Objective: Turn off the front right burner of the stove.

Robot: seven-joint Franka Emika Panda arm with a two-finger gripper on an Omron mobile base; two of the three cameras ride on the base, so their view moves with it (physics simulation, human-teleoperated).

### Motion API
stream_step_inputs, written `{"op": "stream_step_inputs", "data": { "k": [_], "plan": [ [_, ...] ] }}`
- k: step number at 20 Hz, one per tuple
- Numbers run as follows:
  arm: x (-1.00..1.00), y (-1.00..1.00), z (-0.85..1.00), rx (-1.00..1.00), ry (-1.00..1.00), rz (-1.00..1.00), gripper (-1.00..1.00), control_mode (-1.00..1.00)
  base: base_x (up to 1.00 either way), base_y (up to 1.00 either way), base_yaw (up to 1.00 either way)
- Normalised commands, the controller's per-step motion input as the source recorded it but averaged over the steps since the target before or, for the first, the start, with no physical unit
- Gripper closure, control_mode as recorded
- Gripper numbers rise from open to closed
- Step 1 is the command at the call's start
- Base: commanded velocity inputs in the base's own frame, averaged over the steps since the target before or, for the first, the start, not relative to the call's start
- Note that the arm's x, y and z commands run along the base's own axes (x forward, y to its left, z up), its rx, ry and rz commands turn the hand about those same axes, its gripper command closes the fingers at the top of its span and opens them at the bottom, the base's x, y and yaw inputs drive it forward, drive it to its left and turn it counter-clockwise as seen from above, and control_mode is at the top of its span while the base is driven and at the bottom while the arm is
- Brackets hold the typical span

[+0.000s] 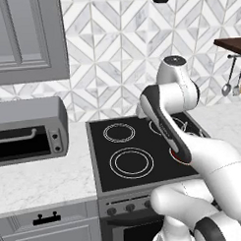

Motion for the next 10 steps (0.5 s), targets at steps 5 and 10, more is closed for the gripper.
{"op": "stream_step_inputs", "data": {
  "k": [5,10],
  "plan": [
    [-0.02,0.03,0.0,0.0,-0.01,0.0,-1.0,-1.0,0.0,0.0,0.0],
    [-0.05,0.03,0.0,-0.01,-0.02,0.0,-1.0,1.0,-0.06,0.27,0.0]
  ]
}}
